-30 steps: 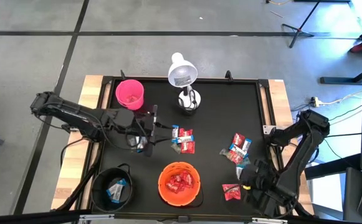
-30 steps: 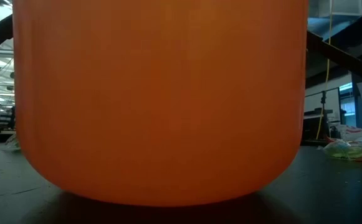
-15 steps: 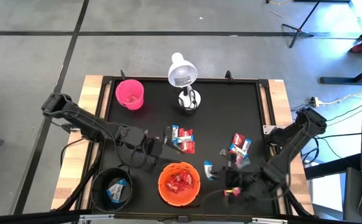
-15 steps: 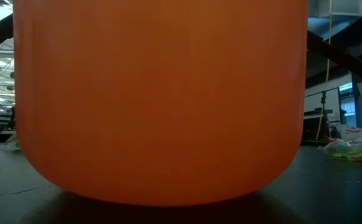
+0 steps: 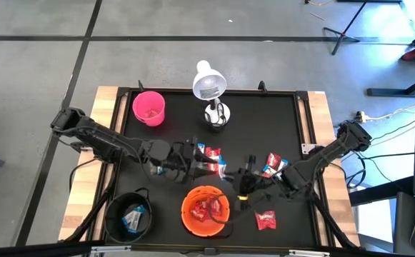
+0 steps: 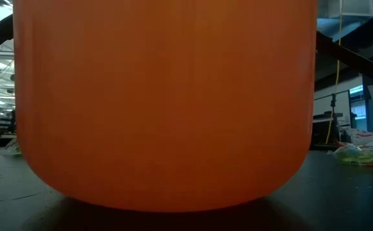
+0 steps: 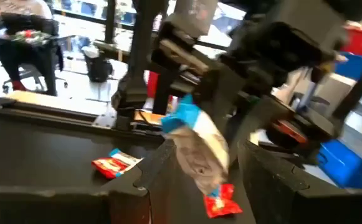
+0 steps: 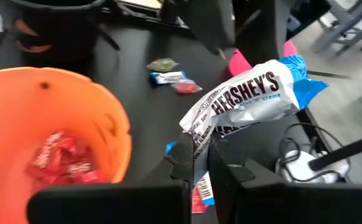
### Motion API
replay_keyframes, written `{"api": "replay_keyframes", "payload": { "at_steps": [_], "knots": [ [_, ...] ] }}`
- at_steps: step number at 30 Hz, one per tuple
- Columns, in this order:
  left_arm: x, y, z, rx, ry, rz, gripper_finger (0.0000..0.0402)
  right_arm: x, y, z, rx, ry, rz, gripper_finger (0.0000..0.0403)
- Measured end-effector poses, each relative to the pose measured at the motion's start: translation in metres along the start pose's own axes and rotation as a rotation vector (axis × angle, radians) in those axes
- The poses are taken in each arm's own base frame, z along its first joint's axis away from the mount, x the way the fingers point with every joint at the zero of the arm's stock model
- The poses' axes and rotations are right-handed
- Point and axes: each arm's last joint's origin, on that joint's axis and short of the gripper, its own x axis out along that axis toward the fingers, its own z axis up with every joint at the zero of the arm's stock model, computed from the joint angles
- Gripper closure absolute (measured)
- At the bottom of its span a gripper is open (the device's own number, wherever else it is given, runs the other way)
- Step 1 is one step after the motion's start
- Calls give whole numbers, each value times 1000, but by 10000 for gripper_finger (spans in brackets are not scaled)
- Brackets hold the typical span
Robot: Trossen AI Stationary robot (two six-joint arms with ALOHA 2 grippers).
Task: Sort candy
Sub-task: Put the white candy into the black bucket
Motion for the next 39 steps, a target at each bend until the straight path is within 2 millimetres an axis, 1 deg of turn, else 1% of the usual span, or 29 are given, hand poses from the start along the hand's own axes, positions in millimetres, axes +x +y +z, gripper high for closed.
{"api": "replay_keyframes", "payload": {
  "at_steps": [5,10,21,24,30,32,34,36,39],
  "knots": [
    [2,12,3,-47,7,-27,239,9,-10,3,8,1,-30,375],
    [6,24,4,-59,-1,-6,239,13,-14,9,-6,-31,-37,375],
    [12,29,0,-50,-8,4,243,21,-22,10,-16,-25,-37,375],
    [13,30,-1,-30,-8,15,265,21,-22,10,-17,-24,-38,374],
    [13,32,0,-17,-14,41,332,21,-22,9,-21,-17,-48,371],
    [13,34,-1,-6,-6,50,352,21,-22,9,-26,-13,-42,358],
    [13,38,-2,-5,9,64,368,18,-23,12,-31,-4,-33,334],
    [13,42,-2,-4,27,86,379,13,-25,15,-17,5,-29,302],
    [10,51,-4,1,75,137,388,2,-27,22,-9,24,-22,251]
  ]
}}
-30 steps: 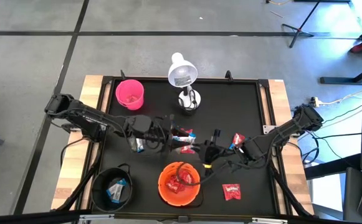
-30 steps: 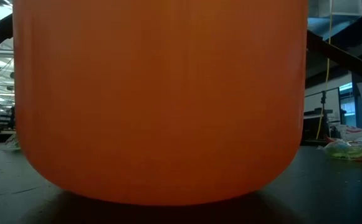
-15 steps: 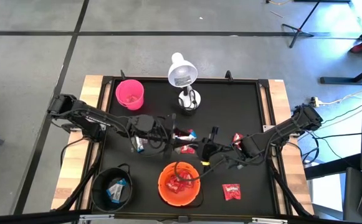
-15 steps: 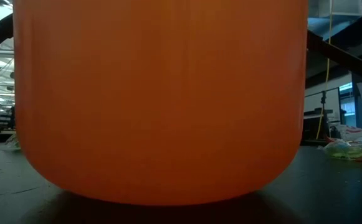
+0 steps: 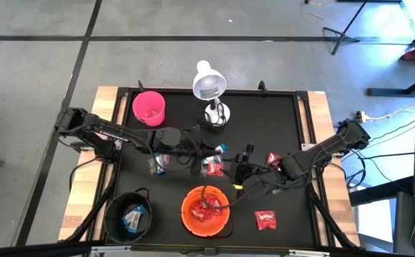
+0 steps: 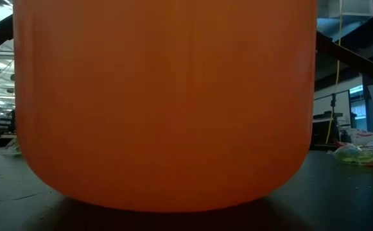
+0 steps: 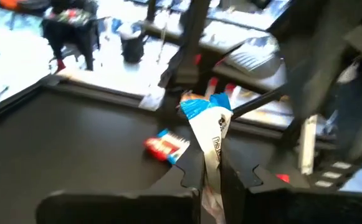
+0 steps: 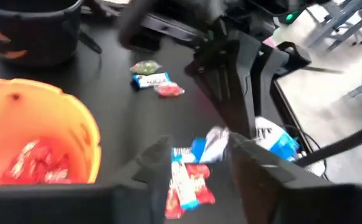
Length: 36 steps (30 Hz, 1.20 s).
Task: Sort candy
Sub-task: Put the white candy into the black bucket
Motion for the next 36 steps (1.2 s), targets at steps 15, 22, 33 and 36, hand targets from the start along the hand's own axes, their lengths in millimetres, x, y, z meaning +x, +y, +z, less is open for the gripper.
{"api": "replay_keyframes", "payload": {
  "at_steps": [15,22,33,36],
  "knots": [
    [-136,-11,50,-89,417,-95,380,-83,5,0,4,29,-122,172],
    [-187,-29,48,-218,596,-150,383,-87,9,-3,32,16,-130,171],
    [-189,-79,-7,-388,976,-89,384,-87,9,-4,34,27,-121,171],
    [-188,-94,-22,-395,1069,-54,384,-87,9,-4,34,28,-120,171]
  ]
}}
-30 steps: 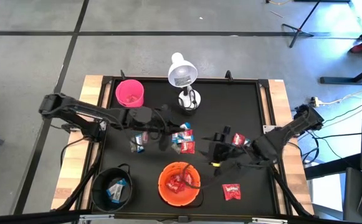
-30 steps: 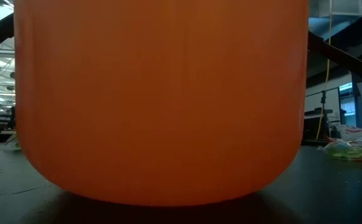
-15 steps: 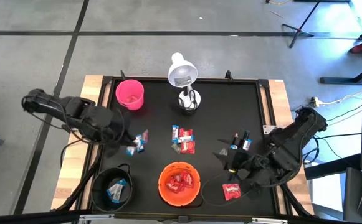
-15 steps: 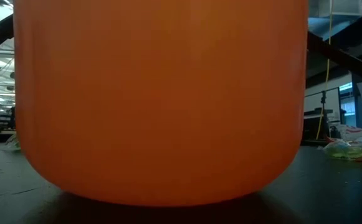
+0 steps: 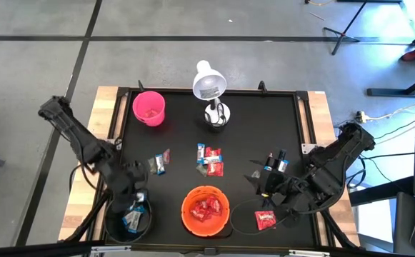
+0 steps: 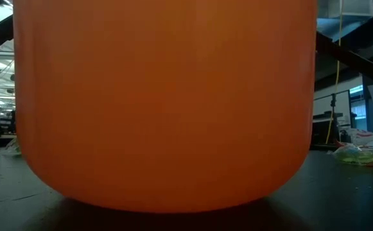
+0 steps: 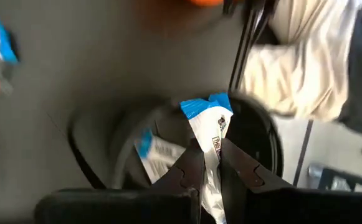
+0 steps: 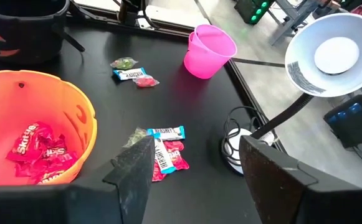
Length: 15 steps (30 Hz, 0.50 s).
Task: Sort candy
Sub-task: Put the white candy into the black bucket
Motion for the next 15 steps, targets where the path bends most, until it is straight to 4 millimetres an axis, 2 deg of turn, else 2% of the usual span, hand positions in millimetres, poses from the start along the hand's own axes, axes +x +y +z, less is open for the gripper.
{"api": "replay_keyframes", "payload": {
  "at_steps": [3,8,15],
  "knots": [
    [13,-7,-9,14,73,22,384,1,0,0,1,1,-2,172],
    [25,-13,-17,27,92,61,373,1,0,0,11,15,17,172],
    [27,-14,-16,8,47,81,313,1,1,-1,16,47,58,172]
  ]
}}
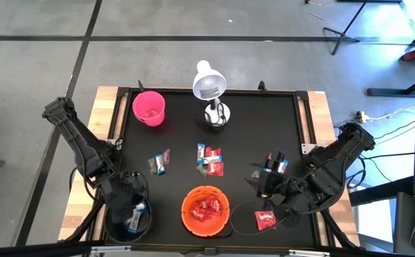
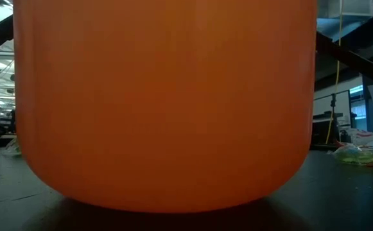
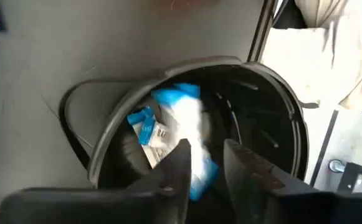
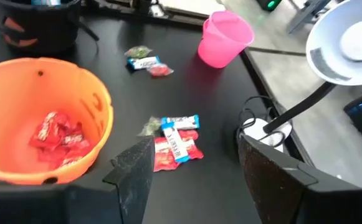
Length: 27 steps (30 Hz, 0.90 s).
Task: Sort candy
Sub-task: Put the white candy into the black bucket, then put the red candy into the orange bucket
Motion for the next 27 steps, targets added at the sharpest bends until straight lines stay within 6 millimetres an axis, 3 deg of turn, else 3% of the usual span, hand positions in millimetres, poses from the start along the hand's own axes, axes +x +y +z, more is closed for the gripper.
{"api": "replay_keyframes", "payload": {
  "at_steps": [7,11,14,18,23,27],
  "knots": [
    [-3,0,0,1,-3,-15,265,0,1,-6,-32,111,102,172],
    [-14,-9,7,148,-211,-90,265,6,9,-19,-61,238,209,172],
    [-27,-21,12,390,-518,-95,267,11,22,-41,-84,340,243,172],
    [-37,-31,18,623,-805,62,266,20,38,-83,-86,500,240,172],
    [-40,-24,38,666,-887,196,266,32,58,-131,-31,625,273,172],
    [-41,-19,56,707,-887,170,266,43,76,-156,31,654,418,172]
  ]
}}
